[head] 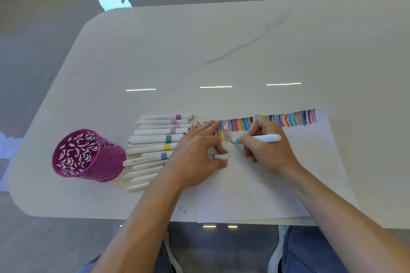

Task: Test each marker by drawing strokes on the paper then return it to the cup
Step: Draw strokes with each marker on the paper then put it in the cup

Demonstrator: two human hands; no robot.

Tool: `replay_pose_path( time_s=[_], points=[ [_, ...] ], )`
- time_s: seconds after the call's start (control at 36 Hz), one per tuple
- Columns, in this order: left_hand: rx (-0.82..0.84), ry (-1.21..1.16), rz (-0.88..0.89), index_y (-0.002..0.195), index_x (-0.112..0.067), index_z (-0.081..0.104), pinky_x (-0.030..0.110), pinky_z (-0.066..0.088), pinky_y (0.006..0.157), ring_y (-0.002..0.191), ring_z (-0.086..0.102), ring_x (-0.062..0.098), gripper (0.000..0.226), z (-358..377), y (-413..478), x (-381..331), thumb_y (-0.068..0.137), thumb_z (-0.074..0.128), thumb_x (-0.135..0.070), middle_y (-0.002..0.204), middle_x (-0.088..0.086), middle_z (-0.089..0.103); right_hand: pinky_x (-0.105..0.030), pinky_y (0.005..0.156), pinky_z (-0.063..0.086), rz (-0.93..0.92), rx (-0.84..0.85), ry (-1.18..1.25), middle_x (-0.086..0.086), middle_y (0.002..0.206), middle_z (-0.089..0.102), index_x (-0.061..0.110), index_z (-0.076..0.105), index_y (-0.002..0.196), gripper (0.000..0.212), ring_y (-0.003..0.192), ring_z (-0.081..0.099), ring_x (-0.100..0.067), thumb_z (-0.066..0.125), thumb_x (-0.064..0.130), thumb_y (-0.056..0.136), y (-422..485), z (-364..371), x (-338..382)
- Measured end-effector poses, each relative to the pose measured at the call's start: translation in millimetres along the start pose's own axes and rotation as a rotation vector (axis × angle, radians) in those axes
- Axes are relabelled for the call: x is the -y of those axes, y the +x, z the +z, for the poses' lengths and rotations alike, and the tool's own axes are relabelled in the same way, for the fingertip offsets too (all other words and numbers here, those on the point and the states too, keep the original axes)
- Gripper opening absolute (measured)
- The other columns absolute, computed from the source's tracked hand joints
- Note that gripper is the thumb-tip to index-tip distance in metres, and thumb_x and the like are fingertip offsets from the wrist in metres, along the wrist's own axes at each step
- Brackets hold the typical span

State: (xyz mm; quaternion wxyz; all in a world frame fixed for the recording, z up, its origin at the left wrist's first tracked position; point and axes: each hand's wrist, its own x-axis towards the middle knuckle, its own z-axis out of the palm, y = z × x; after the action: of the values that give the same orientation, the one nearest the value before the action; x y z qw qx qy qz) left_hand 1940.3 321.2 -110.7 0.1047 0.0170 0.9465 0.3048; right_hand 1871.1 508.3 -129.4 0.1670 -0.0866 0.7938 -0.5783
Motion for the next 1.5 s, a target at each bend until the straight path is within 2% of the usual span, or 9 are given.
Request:
replay_pose_path(
  time_s=[0.17,0.31,0.5,0.64,0.78,0.86,0.97,1.08,1.5],
  points=[
    [-0.021,0.014,-0.009,0.094,-0.03,0.071,0.011,0.009,0.111,0.148,0.019,0.003,0.013,-3.3,-4.7,-0.4,0.083,0.077,-0.032,0.161,-0.017,0.028,-0.023,0.04,0.041,0.038,0.01,0.225,-0.012,0.061,0.069,0.013,0.051,0.082,0.016,0.045,0.057,-0.02,0.066,0.019,0.083,-0.4,-2.1,5.8],
    [-0.02,0.035,-0.044,0.098,-0.031,0.07,0.022,0.023,0.111,0.145,0.029,0.008,0.011,-6.3,-8.9,-2.8,0.087,0.072,-0.035,0.159,-0.021,0.029,-0.025,0.041,0.037,0.038,-0.03,0.306,-0.012,0.062,0.067,0.015,0.05,0.08,0.018,0.045,0.054,-0.023,0.067,0.022,0.079,-1.9,-1.2,14.6],
    [-0.118,-0.056,-0.033,0.101,-0.032,0.072,0.02,0.035,0.101,0.131,0.045,-0.001,0.012,-10.9,-11.1,-5.5,0.09,0.07,-0.036,0.147,-0.025,0.046,-0.025,0.043,0.039,0.008,-0.087,0.342,-0.007,0.063,0.067,0.019,0.06,0.085,0.013,0.049,0.055,-0.021,0.072,0.02,0.08,-5.0,-5.6,25.4],
    [-0.259,-0.093,0.006,0.108,-0.025,0.075,0.018,0.039,0.1,0.118,0.056,0.004,0.016,-14.4,-13.0,-6.2,0.093,0.069,-0.027,0.124,-0.013,0.064,-0.025,0.048,0.046,-0.048,-0.122,0.304,-0.004,0.066,0.069,0.015,0.075,0.096,0.008,0.056,0.061,-0.018,0.077,0.012,0.089,-10.0,-6.8,30.4],
    [-0.393,-0.138,-0.067,0.103,-0.027,0.075,0.004,0.036,0.075,0.087,0.057,-0.003,0.013,-16.9,-19.5,-8.0,0.095,0.066,-0.029,0.092,-0.017,0.068,-0.025,0.054,0.052,-0.009,-0.142,0.386,-0.005,0.074,0.072,0.013,0.079,0.095,0.014,0.062,0.065,-0.02,0.066,0.016,0.098,-18.1,-4.0,36.4],
    [-0.401,-0.283,-0.136,0.097,-0.026,0.075,0.011,0.043,0.073,0.081,0.061,-0.005,0.011,-16.4,-23.5,-8.7,0.096,0.064,-0.027,0.08,-0.021,0.069,-0.027,0.057,0.056,-0.01,-0.13,0.428,-0.009,0.076,0.075,0.013,0.077,0.093,0.02,0.063,0.068,-0.024,0.06,0.017,0.101,-25.6,-2.3,41.3],
    [-0.355,-0.47,-0.207,0.094,-0.022,0.075,0.027,0.053,0.082,0.084,0.069,0.007,0.014,-14.0,-26.1,-13.4,0.098,0.061,-0.022,0.083,-0.009,0.075,-0.031,0.058,0.059,-0.068,-0.127,0.418,-0.012,0.078,0.077,0.007,0.067,0.094,0.014,0.064,0.071,-0.027,0.06,0.017,0.101,-33.6,1.0,47.2],
    [-0.326,-0.547,-0.221,0.099,-0.018,0.075,0.02,0.049,0.08,0.086,0.07,0.005,0.016,-13.6,-28.0,-18.5,0.099,0.059,-0.018,0.087,-0.007,0.076,-0.031,0.058,0.059,-0.108,-0.115,0.413,-0.013,0.08,0.078,0.003,0.061,0.098,0.013,0.065,0.072,-0.028,0.059,0.016,0.102,-37.2,4.1,51.1],
    [-0.354,-0.5,-0.179,0.103,-0.021,0.074,0.023,0.049,0.076,0.084,0.064,0.01,0.015,-23.1,-27.5,-11.3,0.099,0.059,-0.019,0.085,-0.009,0.07,-0.03,0.057,0.058,-0.08,-0.093,0.342,-0.011,0.075,0.076,0.007,0.065,0.092,0.015,0.064,0.072,-0.027,0.064,0.022,0.095,-25.1,17.5,50.9]
  ],
)
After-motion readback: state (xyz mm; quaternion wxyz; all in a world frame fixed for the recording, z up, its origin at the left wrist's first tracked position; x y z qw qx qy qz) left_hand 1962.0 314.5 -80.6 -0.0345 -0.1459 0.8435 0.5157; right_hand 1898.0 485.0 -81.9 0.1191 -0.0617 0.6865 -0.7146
